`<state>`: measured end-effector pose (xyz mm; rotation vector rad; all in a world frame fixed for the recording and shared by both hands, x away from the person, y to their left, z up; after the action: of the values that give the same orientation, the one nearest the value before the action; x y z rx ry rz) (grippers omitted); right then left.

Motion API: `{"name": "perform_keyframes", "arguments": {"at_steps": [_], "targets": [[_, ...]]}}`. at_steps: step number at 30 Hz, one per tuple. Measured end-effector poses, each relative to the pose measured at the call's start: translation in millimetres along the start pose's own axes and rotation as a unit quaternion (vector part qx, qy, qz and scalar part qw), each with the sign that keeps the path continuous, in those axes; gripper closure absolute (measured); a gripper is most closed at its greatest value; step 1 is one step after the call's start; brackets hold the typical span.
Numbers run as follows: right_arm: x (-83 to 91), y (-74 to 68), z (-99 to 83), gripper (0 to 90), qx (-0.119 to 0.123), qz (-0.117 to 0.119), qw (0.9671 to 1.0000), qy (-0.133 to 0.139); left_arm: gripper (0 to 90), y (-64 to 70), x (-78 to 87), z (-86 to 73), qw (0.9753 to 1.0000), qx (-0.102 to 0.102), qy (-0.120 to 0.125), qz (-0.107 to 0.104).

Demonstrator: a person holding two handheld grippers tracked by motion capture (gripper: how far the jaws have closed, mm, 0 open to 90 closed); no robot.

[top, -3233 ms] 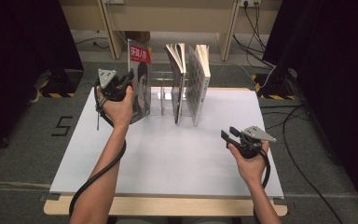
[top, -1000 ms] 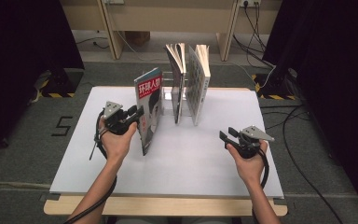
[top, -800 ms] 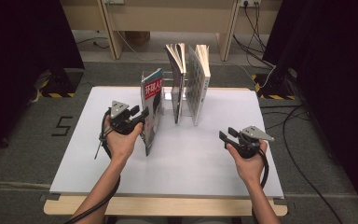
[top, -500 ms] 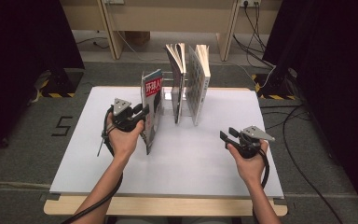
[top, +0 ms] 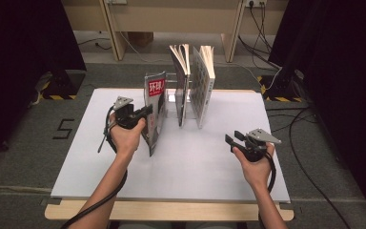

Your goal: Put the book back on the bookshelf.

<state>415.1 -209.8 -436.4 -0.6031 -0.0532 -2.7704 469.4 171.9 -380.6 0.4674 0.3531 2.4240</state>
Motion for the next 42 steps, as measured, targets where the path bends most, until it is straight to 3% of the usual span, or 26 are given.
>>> {"name": "perform_keyframes", "arguments": {"at_steps": [2, 9, 19, 30, 42], "targets": [[0.6, 0.9, 0.0, 54.9, -0.003, -0.001, 1.0000, -0.001, 87.2, -3.1, 3.3, 7.2, 0.9998, -0.003, 0.020, -0.006], [-0.4, 2.3, -1.1, 54.9, -0.001, -0.003, 1.0000, -0.001, 87.3, -4.7, 10.6, 24.5, 0.9981, -0.024, 0.056, -0.002], [0.0, 2.7, -1.1, 54.9, -0.002, -0.003, 1.0000, 0.001, 87.3, -5.4, 14.0, 40.4, 0.9957, -0.034, 0.086, 0.011], [-0.4, 2.6, -2.5, 54.9, -0.002, -0.004, 1.0000, 0.002, 87.3, -5.6, 5.5, 58.4, 0.9930, -0.029, 0.114, 0.011], [0.0, 4.3, -4.2, 54.9, 0.000, -0.007, 1.0000, 0.005, 87.3, -14.2, -13.5, 73.3, 0.9879, -0.053, 0.140, 0.040]]}}
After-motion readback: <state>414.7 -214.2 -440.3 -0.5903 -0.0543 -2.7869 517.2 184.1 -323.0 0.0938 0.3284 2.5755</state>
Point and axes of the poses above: each handheld gripper's, and its own axes: x roughly backward along the jaws, z roughly out of its top, y roughly to its right, the point moved 2 cm from there along -x, roughly forward along the jaws, and after that the axes turned 11 degrees about -z, right-handed, at the moved point
